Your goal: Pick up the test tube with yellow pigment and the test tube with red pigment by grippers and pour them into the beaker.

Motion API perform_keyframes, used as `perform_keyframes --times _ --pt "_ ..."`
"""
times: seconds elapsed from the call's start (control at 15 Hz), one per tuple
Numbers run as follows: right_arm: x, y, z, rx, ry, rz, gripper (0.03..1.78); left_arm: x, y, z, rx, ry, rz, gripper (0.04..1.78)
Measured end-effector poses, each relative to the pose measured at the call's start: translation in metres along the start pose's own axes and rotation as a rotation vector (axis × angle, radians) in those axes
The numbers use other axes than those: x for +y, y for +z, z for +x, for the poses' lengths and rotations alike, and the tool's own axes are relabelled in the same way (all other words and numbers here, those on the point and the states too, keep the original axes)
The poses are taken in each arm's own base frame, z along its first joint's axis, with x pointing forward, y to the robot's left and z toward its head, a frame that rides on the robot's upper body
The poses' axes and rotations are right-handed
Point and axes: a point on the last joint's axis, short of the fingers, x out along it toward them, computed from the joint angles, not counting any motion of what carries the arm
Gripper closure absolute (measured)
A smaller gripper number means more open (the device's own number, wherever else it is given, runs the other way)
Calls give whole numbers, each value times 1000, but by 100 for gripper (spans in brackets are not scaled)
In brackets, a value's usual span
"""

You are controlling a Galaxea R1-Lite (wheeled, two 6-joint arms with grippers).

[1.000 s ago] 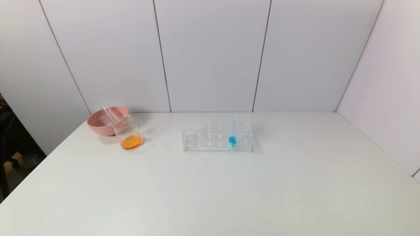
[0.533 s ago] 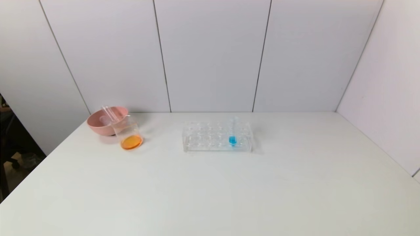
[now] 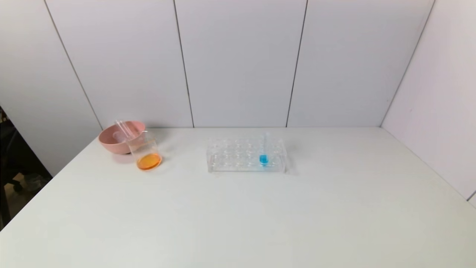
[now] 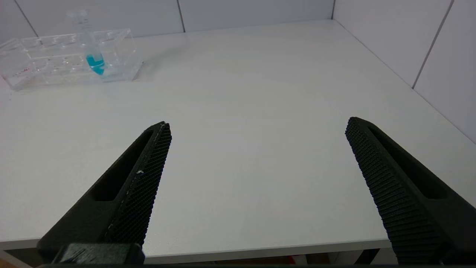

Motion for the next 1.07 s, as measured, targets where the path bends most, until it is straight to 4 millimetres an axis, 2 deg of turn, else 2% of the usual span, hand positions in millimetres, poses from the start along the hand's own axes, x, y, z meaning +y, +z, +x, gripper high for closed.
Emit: perform_keyframes --times 1.07 --pt "0 0 0 0 0 0 10 0 0 0 0 3 -3 6"
